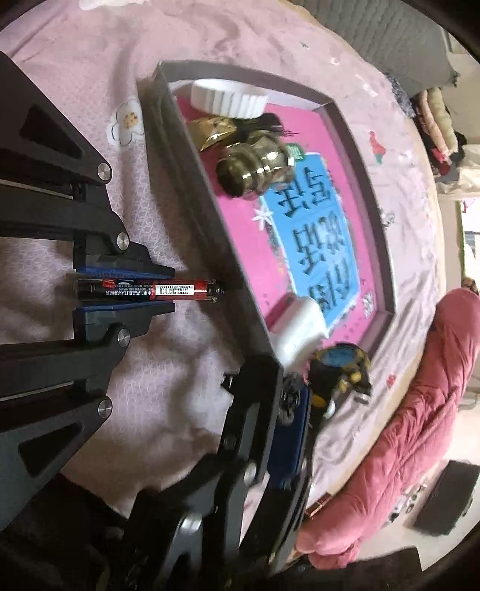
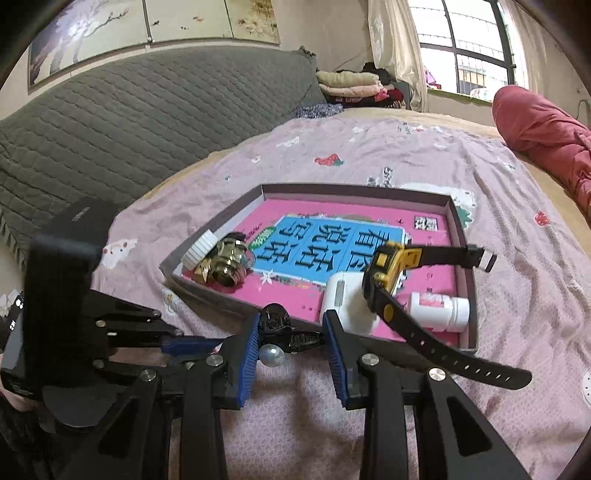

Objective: Organize rigid objects
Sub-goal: 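Carry the lighter into the box with the left tool while the right tool carries the key fob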

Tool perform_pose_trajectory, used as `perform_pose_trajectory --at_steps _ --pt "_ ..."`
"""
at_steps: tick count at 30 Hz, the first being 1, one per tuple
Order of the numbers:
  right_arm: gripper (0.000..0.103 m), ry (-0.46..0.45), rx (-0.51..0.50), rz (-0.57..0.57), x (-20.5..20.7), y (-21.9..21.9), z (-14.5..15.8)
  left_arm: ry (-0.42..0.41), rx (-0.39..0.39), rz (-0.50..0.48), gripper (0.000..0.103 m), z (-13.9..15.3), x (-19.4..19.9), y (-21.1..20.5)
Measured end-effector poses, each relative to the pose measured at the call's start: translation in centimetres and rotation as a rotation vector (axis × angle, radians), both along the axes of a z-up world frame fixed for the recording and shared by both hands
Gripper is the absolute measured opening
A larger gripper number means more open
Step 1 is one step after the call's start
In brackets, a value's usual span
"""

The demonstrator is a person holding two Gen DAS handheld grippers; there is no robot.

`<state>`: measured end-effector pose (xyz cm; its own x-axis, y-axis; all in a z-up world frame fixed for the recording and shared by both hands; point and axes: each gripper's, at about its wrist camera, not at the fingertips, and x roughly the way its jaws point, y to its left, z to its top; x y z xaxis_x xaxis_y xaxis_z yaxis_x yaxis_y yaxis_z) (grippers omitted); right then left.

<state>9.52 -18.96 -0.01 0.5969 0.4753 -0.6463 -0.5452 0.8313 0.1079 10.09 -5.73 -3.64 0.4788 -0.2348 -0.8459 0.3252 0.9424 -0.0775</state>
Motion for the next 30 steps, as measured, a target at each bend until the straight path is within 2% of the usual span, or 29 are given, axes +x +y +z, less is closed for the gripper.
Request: perform_pose_trajectory --at_steps 2,6,15,30 --pt "0.034 -0.008 0.015 -0.004 0.0 -0.1 0.3 -0.008 -0.022 -0.006 0.010 1.0 0.0 -0.1" --pt "0.034 -0.025 0.032 -0.013 0.0 -0.2 0.8 -0.045 -0.016 0.001 0.010 3.0 -0.2 -0.3" --pt "0.034 -0.051 0.060 -0.032 0.3 -0.6 1.7 -0.102 -0.009 0.028 0.010 5.6 0.4 0.7" --pt "0.034 -0.082 0.081 -0.075 1.1 -1.4 2.3 -0.124 -0.053 0.143 0.010 6.3 2.2 3.2"
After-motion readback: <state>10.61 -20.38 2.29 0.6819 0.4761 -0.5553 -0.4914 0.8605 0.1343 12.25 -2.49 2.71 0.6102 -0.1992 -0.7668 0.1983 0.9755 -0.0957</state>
